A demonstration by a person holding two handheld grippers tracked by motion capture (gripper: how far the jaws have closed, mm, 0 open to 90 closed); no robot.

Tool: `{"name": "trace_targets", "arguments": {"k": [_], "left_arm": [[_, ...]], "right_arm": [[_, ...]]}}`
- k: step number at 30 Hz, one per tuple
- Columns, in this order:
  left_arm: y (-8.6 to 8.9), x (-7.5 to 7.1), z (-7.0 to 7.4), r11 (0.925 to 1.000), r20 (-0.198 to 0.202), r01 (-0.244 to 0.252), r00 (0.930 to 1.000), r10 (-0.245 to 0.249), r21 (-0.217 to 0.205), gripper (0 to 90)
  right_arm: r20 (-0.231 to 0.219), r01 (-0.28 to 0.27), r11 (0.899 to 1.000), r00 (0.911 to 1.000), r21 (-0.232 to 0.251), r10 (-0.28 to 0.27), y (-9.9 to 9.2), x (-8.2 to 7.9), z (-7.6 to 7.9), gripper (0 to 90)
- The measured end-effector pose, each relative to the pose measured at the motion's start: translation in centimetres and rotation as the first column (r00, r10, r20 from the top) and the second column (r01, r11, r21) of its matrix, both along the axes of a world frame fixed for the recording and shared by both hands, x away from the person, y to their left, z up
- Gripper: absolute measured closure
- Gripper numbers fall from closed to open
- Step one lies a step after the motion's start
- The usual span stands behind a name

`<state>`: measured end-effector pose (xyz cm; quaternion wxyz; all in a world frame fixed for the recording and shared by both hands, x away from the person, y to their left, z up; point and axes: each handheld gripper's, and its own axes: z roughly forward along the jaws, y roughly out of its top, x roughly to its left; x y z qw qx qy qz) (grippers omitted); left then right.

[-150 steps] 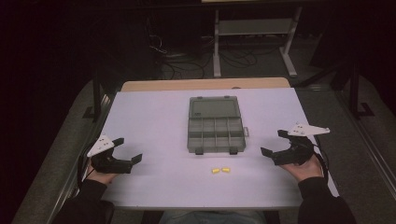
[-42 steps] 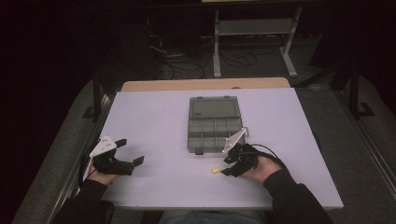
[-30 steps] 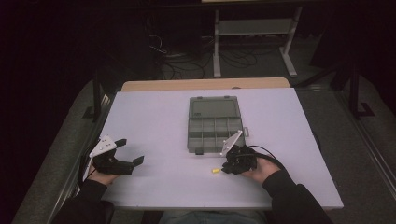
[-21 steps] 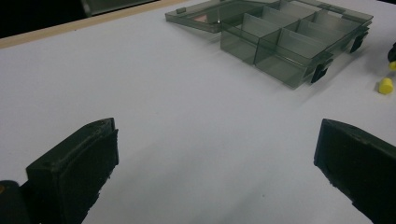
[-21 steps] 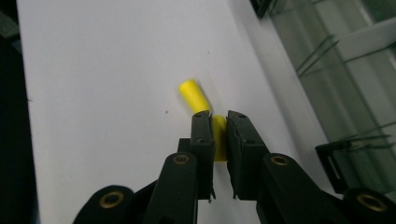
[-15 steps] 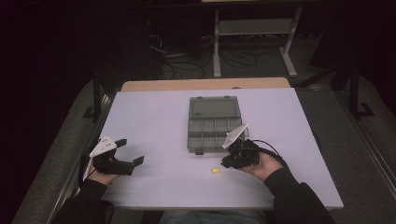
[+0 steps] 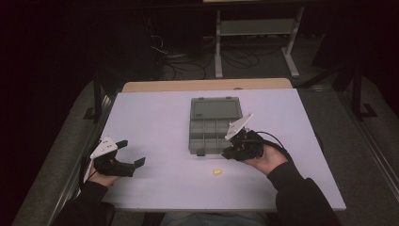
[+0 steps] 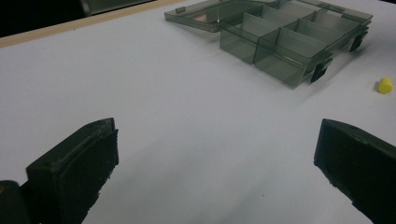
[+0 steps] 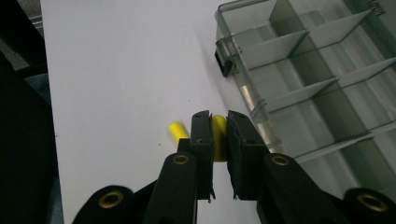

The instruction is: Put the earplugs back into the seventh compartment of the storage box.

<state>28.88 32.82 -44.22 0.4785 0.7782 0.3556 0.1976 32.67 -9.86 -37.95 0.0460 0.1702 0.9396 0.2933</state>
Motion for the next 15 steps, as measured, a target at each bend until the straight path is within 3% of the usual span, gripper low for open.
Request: {"name": "trace_targets", "arguments": {"k": [10, 15], "left_arm": [[0.0, 0.0, 0.0, 1.0, 0.0, 0.002, 1.0, -0.002, 0.001, 0.0], [0.0, 0.0, 0.0, 1.0, -0.001, 0.002, 1.0, -0.002, 0.001, 0.0]], "right_arm": [[0.029, 0.021, 1.0, 0.9994, 0.0, -0.021, 0.3, 1.5, 2.5, 80.2], [0.03, 0.041, 0.999, 0.9987, -0.008, -0.04, 0.2, 2.6, 2.9, 80.3]]}}
